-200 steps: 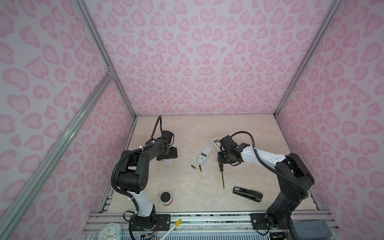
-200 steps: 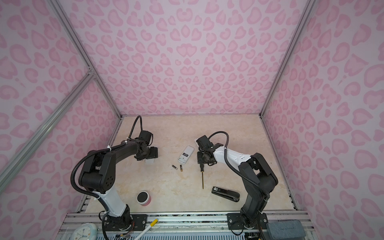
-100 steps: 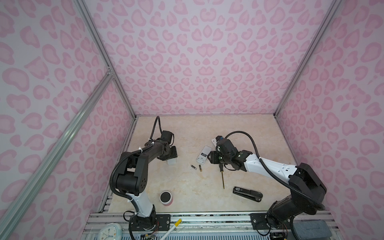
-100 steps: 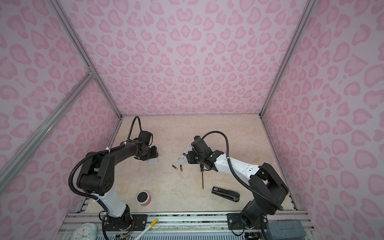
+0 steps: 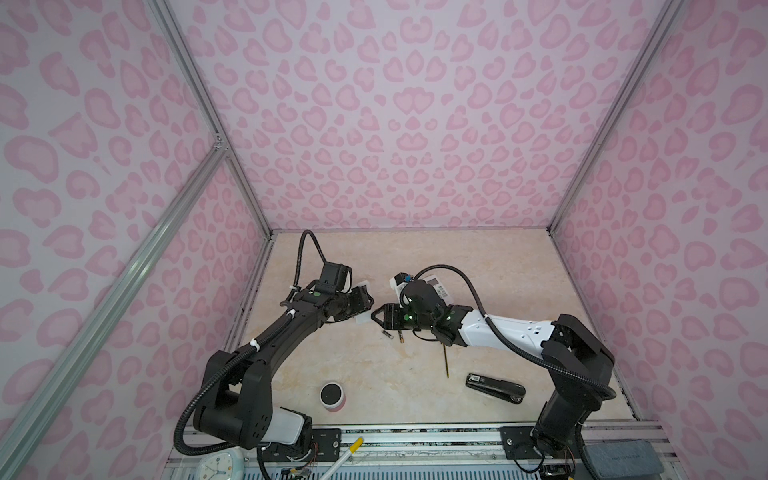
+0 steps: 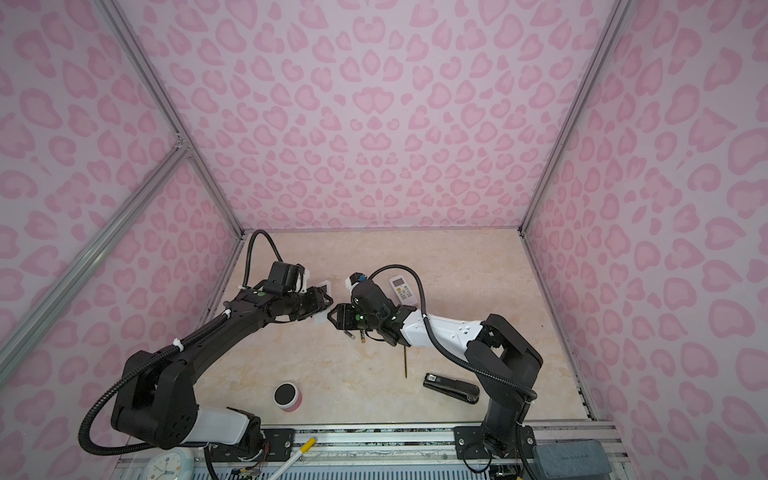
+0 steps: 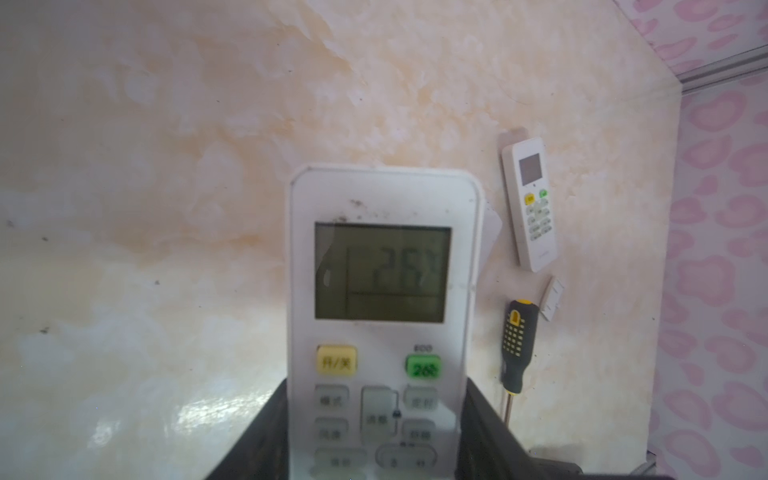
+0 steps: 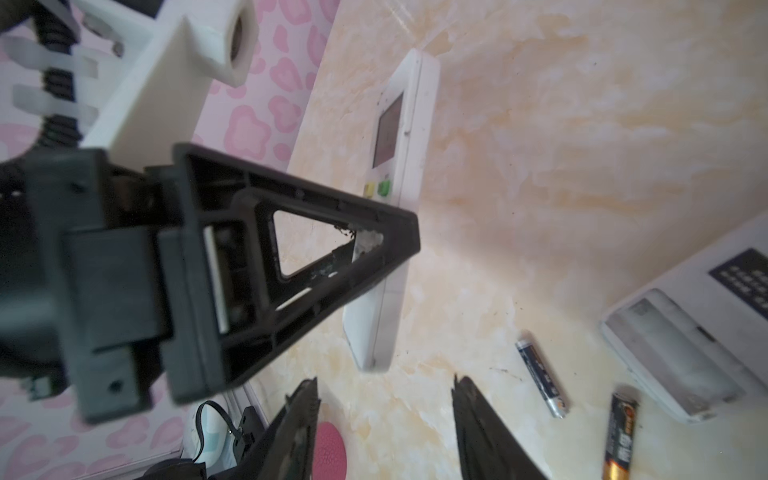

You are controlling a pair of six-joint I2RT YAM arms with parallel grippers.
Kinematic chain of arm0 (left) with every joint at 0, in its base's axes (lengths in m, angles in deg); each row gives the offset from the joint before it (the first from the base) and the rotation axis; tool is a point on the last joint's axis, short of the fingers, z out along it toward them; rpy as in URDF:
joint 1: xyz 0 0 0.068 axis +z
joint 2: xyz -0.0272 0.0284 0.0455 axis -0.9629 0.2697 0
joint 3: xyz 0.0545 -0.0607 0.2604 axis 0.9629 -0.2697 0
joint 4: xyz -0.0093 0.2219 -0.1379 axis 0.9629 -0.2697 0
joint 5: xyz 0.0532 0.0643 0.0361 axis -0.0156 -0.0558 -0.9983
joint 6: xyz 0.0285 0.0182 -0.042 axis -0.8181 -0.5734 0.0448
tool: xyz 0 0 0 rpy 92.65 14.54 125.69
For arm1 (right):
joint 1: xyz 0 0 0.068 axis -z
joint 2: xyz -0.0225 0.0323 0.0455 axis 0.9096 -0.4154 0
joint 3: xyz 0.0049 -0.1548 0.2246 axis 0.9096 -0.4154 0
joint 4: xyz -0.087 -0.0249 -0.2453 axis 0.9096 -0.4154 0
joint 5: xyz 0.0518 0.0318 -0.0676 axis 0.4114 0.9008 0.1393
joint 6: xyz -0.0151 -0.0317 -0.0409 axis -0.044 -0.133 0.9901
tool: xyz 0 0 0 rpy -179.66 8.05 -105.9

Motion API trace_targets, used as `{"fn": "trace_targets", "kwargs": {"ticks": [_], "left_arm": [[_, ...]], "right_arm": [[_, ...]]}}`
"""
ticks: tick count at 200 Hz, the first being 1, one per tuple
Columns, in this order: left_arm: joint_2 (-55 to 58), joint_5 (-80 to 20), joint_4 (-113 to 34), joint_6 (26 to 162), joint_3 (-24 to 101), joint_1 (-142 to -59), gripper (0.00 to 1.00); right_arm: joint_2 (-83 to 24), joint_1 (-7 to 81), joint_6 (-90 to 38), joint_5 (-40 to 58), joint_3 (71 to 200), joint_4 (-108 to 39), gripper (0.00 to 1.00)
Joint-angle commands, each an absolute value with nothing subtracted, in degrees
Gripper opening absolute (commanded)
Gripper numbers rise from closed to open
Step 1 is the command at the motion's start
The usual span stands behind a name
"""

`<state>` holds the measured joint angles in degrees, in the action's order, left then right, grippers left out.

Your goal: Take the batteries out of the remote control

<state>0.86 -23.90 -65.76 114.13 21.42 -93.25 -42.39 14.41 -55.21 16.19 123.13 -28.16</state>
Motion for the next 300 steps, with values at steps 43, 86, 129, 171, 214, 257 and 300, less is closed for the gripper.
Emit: {"fn": "trace_targets", "kwargs": {"ticks": [43, 86, 129, 171, 214, 257, 300], "left_arm": [[-3.02, -20.21, -61.41, 119.14, 20.95, -95.89, 0.41], [-5.67, -20.62, -61.50, 120.14, 19.70, -96.41, 0.48], [-9.99, -24.61, -67.54, 119.43, 21.65, -96.09, 0.72], [-15.39, -24.74, -71.51, 125.41, 23.57, -91.93, 0.75], [-14.49, -18.69, -69.62, 134.23, 23.73, -89.77, 0.72], [-11.81, -15.87, -67.38, 137.98, 23.13, -89.53, 0.68], [-9.51, -13.18, -65.47, 141.02, 20.19, -88.97, 0.52]], "right_arm": [[-44.45, 14.24, -55.68, 18.02, 125.34, -26.08, 0.43], [-44.23, 14.26, -54.82, 16.96, 125.29, -25.60, 0.16], [-42.70, 13.62, -47.23, 9.20, 125.45, -31.31, 0.04], [-42.74, 9.68, -30.28, -10.63, 129.99, -44.13, 0.03], [-42.55, 4.62, -18.10, -23.79, 131.18, -45.56, 0.03], [-43.97, -0.33, -7.16, -31.93, 131.62, -44.20, 0.04], [-44.91, -2.74, -1.58, -35.95, 132.19, -43.37, 0.07]]}}
